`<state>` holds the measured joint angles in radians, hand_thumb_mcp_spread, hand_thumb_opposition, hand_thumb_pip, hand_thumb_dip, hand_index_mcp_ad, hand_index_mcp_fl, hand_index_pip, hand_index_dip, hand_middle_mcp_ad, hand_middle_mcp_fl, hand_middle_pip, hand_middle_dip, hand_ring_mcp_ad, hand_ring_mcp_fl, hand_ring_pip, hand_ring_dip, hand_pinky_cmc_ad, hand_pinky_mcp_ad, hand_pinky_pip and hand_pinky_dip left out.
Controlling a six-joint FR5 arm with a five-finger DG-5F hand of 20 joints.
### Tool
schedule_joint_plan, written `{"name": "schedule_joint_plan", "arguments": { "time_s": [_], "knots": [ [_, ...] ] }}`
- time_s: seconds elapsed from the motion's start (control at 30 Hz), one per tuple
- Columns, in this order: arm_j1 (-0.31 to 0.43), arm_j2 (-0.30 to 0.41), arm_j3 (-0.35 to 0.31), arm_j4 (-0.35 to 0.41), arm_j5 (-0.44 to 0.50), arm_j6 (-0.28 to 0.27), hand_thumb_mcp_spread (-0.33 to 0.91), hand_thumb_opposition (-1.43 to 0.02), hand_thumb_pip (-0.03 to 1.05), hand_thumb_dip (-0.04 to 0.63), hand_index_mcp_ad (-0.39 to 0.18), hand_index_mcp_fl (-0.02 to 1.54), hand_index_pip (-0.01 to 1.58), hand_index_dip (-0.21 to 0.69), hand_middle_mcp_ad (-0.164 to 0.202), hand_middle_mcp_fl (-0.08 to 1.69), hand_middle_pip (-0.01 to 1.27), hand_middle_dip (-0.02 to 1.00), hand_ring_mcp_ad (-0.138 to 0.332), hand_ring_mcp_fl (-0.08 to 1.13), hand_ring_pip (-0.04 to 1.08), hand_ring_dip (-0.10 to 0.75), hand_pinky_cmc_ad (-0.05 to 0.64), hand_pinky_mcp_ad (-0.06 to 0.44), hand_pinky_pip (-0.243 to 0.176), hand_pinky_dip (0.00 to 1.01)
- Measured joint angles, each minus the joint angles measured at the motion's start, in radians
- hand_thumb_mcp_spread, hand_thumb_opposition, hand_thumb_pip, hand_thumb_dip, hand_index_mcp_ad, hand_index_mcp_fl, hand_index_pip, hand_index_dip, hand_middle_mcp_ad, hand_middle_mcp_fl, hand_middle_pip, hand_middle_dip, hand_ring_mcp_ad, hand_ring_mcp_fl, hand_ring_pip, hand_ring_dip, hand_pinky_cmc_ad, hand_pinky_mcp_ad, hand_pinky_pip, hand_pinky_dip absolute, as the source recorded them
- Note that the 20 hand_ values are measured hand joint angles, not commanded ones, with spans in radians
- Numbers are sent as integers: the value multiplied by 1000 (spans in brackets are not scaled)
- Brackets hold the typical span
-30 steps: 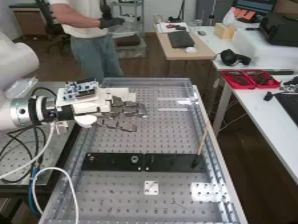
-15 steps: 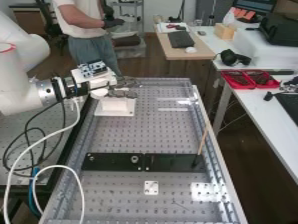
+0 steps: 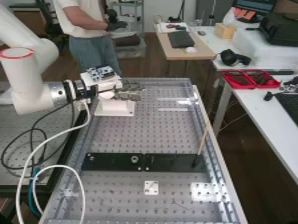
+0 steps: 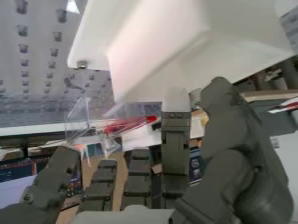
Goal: Grab the larger nut and place it in the white container
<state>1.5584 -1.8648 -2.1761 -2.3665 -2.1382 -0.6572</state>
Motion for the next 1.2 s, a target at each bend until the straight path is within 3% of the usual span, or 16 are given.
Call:
{"name": "schedule_joint_plan", "arguments": {
  "time_s": [0.33, 0.47, 0.6, 0.8, 0.93, 1.2],
  "knots": [
    [38, -19, 3, 13, 54, 23, 344, -834, 663, 206, -129, 487, 1545, 96, 24, 124, 126, 239, 113, 0, 103, 126, 346, 297, -59, 330],
    [38, -19, 12, -14, 56, 9, 354, -850, 681, 206, -138, 318, 1524, 101, 28, 124, 126, 239, 113, 0, 103, 124, 346, 297, -59, 342],
    [34, -21, 22, -43, 58, -5, 354, -852, 710, 206, -154, 86, 1384, 56, 28, 84, 126, 239, 113, 0, 103, 126, 346, 297, -59, 368],
    [24, -13, 24, -71, 60, -20, 346, -850, 723, 206, -161, 19, 1309, 0, 24, 73, 119, 239, 113, 0, 96, 124, 346, 297, -63, 431],
    [-1, 26, 28, -94, 69, -8, 333, -850, 752, 206, -161, 21, 1292, -28, 24, 24, 122, 239, 112, 0, 98, 124, 346, 297, -63, 438],
    [-101, 178, 76, -200, 100, 31, 318, -850, 747, 206, -164, 17, 1161, -44, 24, 42, 115, 239, 112, 0, 98, 124, 351, 297, -75, 468]
  ]
}}
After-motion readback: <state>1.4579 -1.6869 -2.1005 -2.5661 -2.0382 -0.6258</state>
